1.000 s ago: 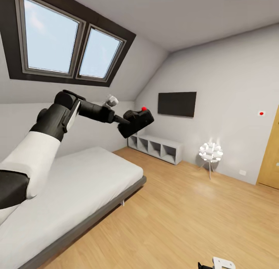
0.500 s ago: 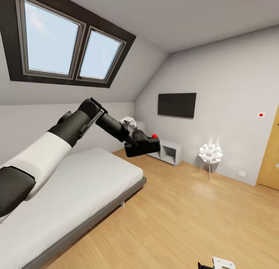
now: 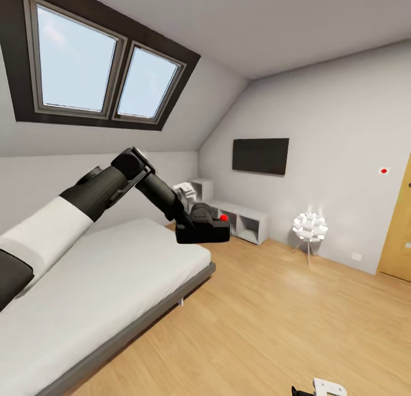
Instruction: Attach the digital camera to the camera tripod in the bedroom.
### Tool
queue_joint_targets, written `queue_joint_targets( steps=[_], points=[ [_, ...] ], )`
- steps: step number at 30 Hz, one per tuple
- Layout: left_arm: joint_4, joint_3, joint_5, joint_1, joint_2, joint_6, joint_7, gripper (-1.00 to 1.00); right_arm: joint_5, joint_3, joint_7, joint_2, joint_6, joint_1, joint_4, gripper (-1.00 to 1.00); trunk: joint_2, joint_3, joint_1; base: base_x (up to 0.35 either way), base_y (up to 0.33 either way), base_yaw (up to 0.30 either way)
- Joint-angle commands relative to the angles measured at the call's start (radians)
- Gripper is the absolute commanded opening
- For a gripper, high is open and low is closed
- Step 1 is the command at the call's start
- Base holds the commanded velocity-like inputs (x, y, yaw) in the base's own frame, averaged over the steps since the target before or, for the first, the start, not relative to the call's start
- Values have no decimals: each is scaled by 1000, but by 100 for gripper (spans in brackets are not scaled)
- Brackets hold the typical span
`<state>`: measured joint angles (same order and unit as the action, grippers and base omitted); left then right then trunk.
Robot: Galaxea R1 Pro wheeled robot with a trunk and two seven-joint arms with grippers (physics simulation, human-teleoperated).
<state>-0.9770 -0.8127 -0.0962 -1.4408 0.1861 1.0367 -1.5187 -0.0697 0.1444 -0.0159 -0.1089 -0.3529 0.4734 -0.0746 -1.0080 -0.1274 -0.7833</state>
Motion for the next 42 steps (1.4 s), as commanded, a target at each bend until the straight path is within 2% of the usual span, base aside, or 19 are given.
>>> queue_joint_targets(
  steps=[1, 4, 6, 7, 11, 14, 16, 18, 20, 21, 26, 34, 42],
  points=[
    [-21, 8, -8, -2, 31, 10, -13, -100, -7, 1, 2, 0, -8, 2, -5, 100, 6, 2, 4, 0, 0, 0],
    [-57, 30, -8, -2, 60, 10, -15, -100, -7, 1, 2, 0, -8, 2, -4, 100, 27, 11, 15, 0, 0, 0],
    [-97, 62, -8, -3, 89, 10, -18, -100, -7, 1, 2, 0, -8, 2, -4, 100, 41, 17, 23, 0, 0, 0],
    [-125, 111, -8, -11, 119, 10, -35, -100, -7, 1, 2, 0, -8, 2, -4, 100, 48, 20, 27, 0, 0, 0],
    [-116, 140, -8, -24, 137, 10, -52, -100, -7, 1, 2, 0, -8, 2, -4, 100, 76, 33, 42, 0, 0, 0],
    [-51, 149, -9, -32, 139, 10, -52, -100, -7, 1, 2, 0, -8, 2, -4, 100, 97, 42, 54, 0, 0, 0],
    [34, 154, -9, -51, 127, 10, -52, -100, -7, 1, 2, 0, -8, 2, -4, 100, 111, 49, 61, 0, 0, 0],
    [67, 154, -9, -56, 116, 10, -52, -100, -7, 1, 2, 0, -8, 2, -4, 100, 125, 55, 69, 0, 0, 0],
    [124, 155, -9, -65, 83, 10, -52, -100, -7, 1, 2, 0, -8, 2, -4, 100, 139, 61, 77, 0, 0, 0],
    [157, 155, -10, -73, 46, 10, -52, -100, -7, 1, 2, 0, -8, 2, -4, 100, 146, 64, 80, 0, 0, 0],
    [176, 154, -10, -76, -1, 10, -52, -100, -7, 1, 2, 0, -8, 2, -4, 100, 181, 80, 100, 0, 0, 0],
    [184, 151, -11, -78, -46, 10, -52, -100, -7, 1, 2, 0, -8, 2, -4, 100, 237, 105, 130, 0, 0, 0],
    [185, 135, -11, -78, -60, 10, -52, -100, -7, 1, 2, 0, -8, 2, -4, 100, 293, 130, 161, 0, 0, 0]
  ],
)
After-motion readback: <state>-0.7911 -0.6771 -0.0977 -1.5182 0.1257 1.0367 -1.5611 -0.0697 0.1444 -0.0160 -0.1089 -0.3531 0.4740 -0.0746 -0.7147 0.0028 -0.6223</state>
